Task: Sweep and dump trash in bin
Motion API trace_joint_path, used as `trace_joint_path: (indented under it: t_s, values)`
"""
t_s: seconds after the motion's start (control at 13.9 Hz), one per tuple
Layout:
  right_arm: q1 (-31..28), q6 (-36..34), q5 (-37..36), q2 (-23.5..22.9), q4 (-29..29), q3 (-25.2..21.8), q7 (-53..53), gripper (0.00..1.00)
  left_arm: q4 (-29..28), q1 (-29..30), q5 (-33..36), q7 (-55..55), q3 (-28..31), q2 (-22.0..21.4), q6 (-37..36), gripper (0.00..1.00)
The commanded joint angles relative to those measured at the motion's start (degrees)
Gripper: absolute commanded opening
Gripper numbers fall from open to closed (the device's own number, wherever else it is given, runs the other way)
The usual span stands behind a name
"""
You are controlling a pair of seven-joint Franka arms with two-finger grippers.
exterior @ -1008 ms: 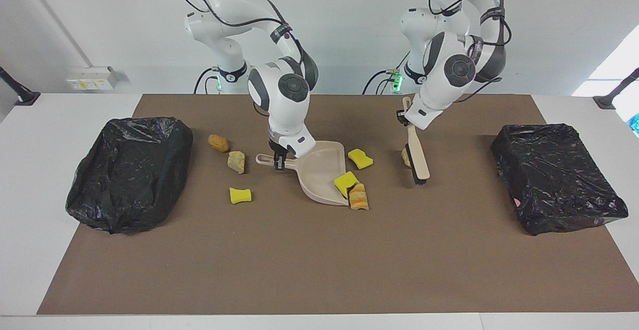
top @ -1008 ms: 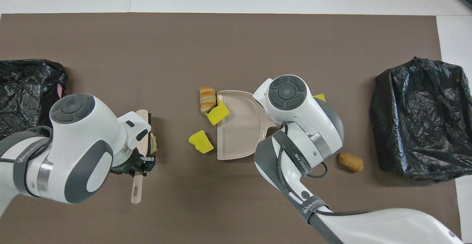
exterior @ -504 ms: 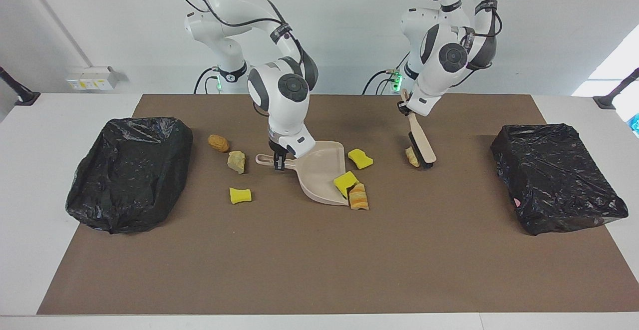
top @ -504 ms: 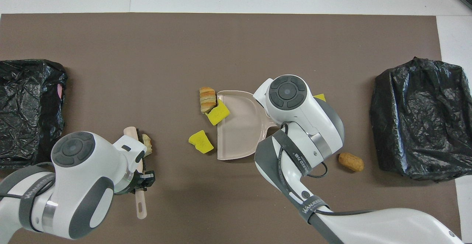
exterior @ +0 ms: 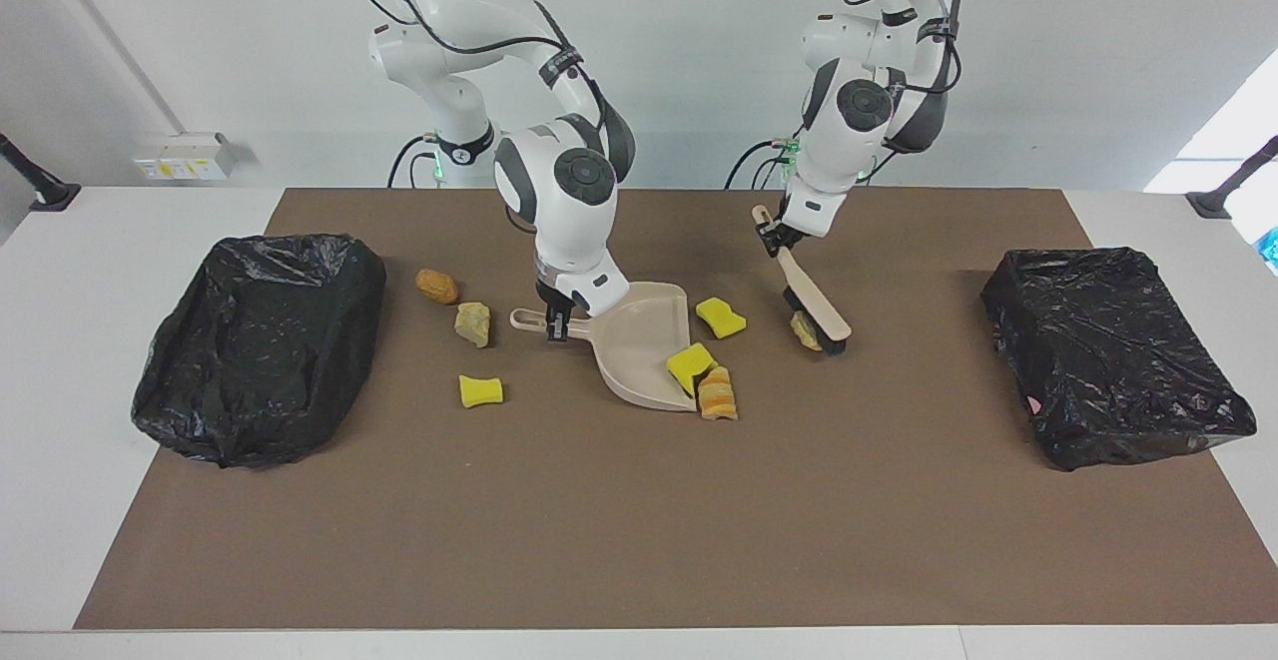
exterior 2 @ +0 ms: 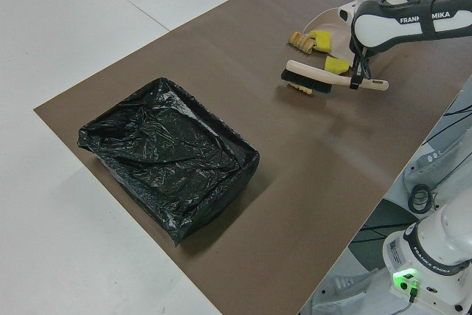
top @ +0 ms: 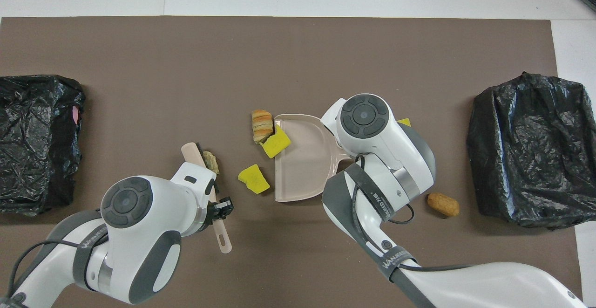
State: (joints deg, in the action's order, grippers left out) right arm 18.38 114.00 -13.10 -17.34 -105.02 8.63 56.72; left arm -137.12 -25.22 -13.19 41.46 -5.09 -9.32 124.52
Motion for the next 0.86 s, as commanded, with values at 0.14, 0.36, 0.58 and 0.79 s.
trace_joint_path:
  t_s: [0.14,0.36,0.58,0.79]
  values:
    - [-0.72,1.05,-1.31,0.56,-1.24,0.34,-1.18,0.0,11.6,-6.77,-1.48,4.08,0.78,6.33,-3.39,0.0]
    - [-0.72,1.14,-1.31,0.64,-1.5,0.34,-1.18,0.0,11.96,-2.23,-1.22,-3.01,1.65,3.45,-13.92,0.0]
    - [-0.72,1.31,-1.31,0.64,-1.5,0.34,-1.18,0.0,12.49,6.03,3.5,-5.68,1.66,3.17,-22.91,0.0]
    - [-0.81,1.49,-1.22,0.56,-1.5,0.34,-1.18,0.0,8.73,9.31,3.96,-8.93,1.57,2.47,-22.05,0.0]
